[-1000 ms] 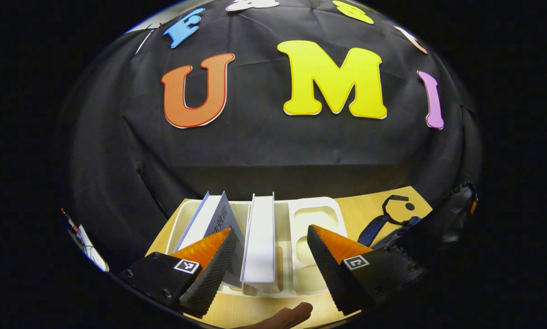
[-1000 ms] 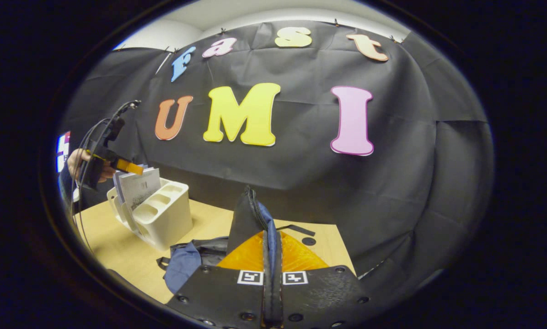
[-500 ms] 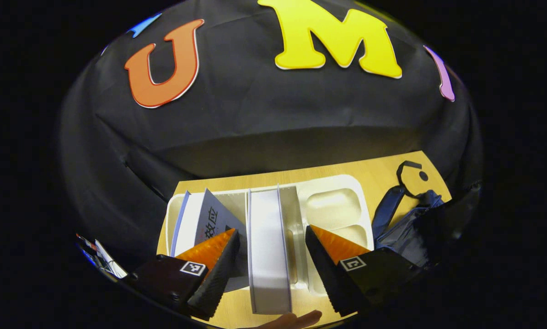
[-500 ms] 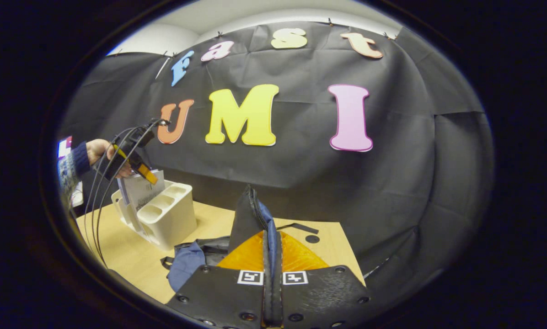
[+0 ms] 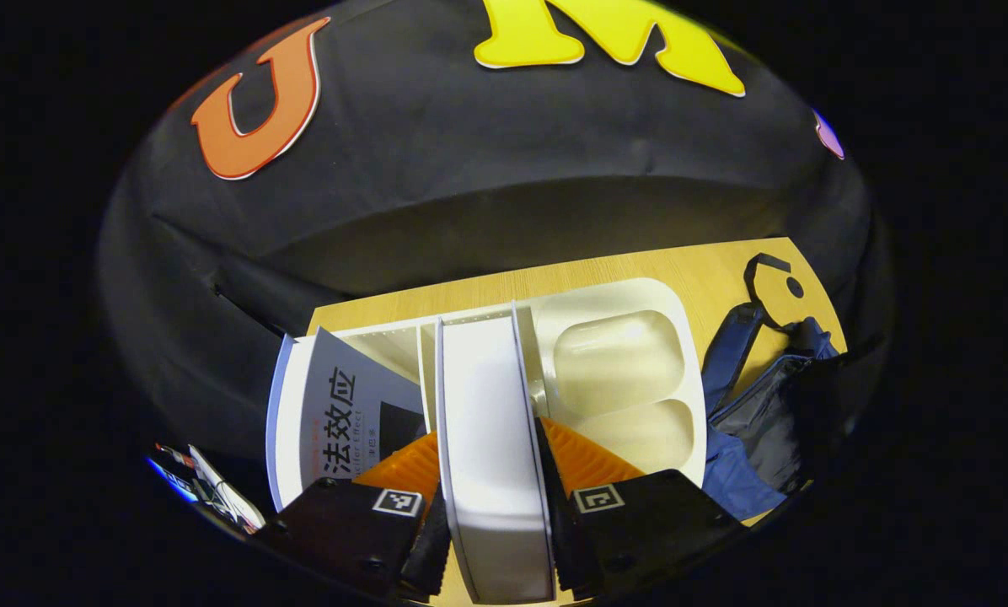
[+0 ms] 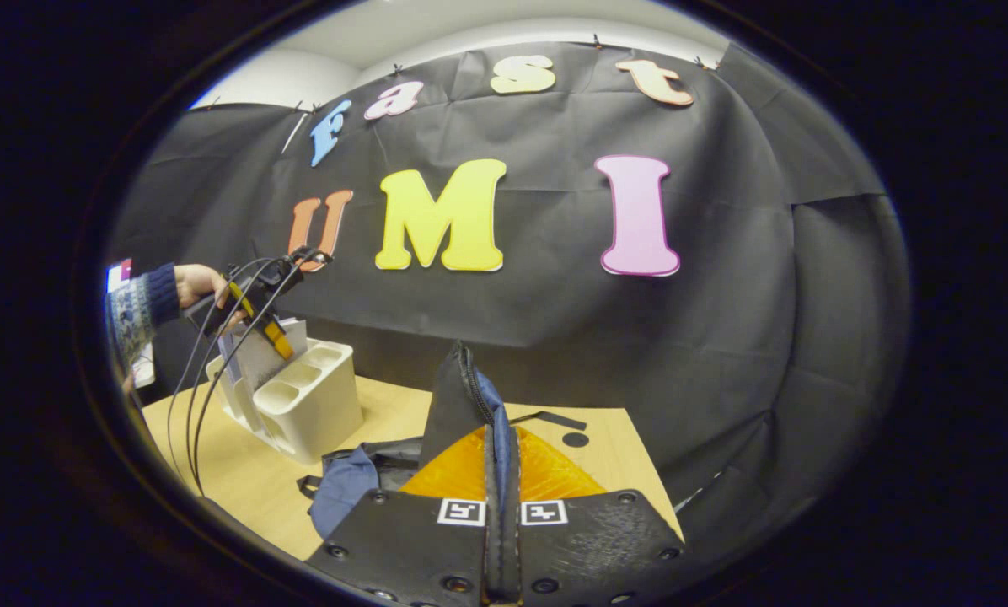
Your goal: Open the schoolbag, grab two books from the bookshelf and put them into the schoolbag.
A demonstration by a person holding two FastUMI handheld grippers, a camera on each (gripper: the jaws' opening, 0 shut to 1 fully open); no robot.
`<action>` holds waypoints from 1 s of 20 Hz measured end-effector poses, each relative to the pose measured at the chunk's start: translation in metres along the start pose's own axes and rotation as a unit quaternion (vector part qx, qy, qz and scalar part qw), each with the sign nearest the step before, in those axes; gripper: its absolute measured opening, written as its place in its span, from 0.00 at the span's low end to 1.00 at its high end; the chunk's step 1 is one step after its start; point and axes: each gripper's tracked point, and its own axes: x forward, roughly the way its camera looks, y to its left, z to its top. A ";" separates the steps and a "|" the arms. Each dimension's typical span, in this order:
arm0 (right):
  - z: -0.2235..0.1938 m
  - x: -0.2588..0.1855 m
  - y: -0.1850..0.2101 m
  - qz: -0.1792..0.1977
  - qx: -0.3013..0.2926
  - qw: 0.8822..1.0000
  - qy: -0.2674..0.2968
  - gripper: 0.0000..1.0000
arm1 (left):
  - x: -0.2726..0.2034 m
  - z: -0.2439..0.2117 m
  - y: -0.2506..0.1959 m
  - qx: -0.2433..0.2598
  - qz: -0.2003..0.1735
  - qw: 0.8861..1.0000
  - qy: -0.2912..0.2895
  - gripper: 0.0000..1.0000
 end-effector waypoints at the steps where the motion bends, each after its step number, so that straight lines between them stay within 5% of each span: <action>1: -0.001 0.001 -0.001 0.000 0.003 1.000 -0.001 0.01 | 0.002 -0.001 -0.001 0.004 0.002 1.000 0.002 0.49; 3: -0.003 0.001 -0.005 -0.001 0.007 1.000 0.001 0.01 | -0.001 -0.002 -0.002 0.007 0.004 1.000 0.008 0.53; 9: -0.008 0.006 -0.005 0.004 0.016 1.000 0.003 0.01 | -0.010 -0.014 0.000 -0.012 0.004 1.000 0.017 0.46; 11: -0.008 0.006 -0.003 0.005 0.016 1.000 0.004 0.01 | -0.019 -0.020 0.008 -0.039 0.040 0.998 0.014 0.46; 16: -0.011 0.005 -0.003 -0.003 0.008 1.000 0.005 0.01 | -0.074 -0.032 0.003 -0.068 0.038 0.997 -0.027 0.46; 20: -0.017 0.009 0.001 -0.010 0.012 1.000 0.015 0.01 | -0.107 -0.062 0.001 -0.040 0.042 0.998 -0.032 0.46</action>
